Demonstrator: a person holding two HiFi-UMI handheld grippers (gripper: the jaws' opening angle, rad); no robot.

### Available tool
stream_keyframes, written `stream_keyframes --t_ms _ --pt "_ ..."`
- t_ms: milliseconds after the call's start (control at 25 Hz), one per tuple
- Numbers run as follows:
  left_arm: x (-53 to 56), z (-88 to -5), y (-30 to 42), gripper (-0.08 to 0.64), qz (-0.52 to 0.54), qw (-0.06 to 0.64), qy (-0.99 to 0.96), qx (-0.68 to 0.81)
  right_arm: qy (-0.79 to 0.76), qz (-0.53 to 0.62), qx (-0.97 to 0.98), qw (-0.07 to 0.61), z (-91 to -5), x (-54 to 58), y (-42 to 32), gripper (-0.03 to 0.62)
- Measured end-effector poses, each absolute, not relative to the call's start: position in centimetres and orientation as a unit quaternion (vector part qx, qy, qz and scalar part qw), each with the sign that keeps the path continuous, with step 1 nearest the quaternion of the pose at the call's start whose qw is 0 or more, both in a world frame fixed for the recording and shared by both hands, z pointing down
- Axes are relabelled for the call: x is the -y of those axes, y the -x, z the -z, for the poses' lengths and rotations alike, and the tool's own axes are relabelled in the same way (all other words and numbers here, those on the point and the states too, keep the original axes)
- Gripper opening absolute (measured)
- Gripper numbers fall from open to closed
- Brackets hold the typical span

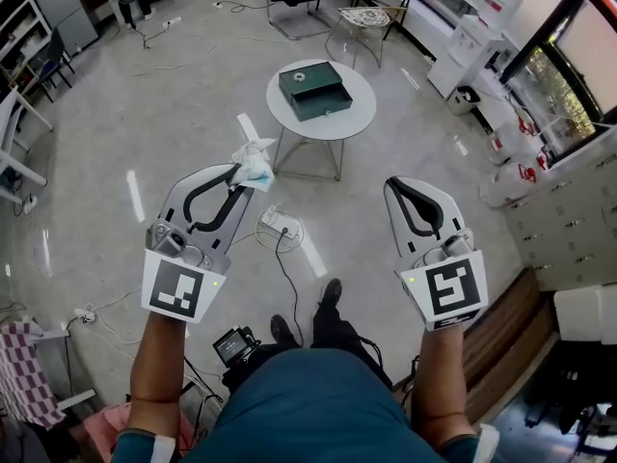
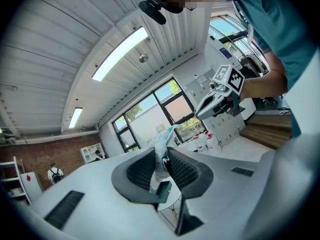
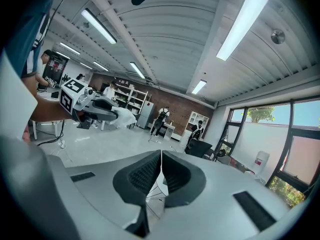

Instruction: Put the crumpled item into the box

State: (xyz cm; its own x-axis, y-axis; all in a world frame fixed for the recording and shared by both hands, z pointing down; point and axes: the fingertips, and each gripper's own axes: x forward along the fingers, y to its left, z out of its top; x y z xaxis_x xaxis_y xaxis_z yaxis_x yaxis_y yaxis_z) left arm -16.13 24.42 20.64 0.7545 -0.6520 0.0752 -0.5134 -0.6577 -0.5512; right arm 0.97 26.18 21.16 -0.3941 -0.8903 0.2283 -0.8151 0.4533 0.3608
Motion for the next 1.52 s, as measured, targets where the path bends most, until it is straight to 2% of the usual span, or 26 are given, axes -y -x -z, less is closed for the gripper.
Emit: stream_keyframes --t_ms 760,1160,1520 --pt "-12.4 -21.5 9.2 0.087 0.185 0.24 0.868 -0.394 -0.433 0.095 0.879 0.175 -22.6 -10.0 -7.1 0.038" --pt "-9.3 -21.4 4.2 0.087 0.203 0.247 0.857 -0.405 -0.417 0.101 0.888 0.163 -22.9 -6.5 -12.0 0.038" --pt "-5.8 -21.9 3.3 0.087 0.182 0.257 0.879 -0.359 -0.462 0.086 0.865 0.178 -24.1 -5.5 -13.2 0.038"
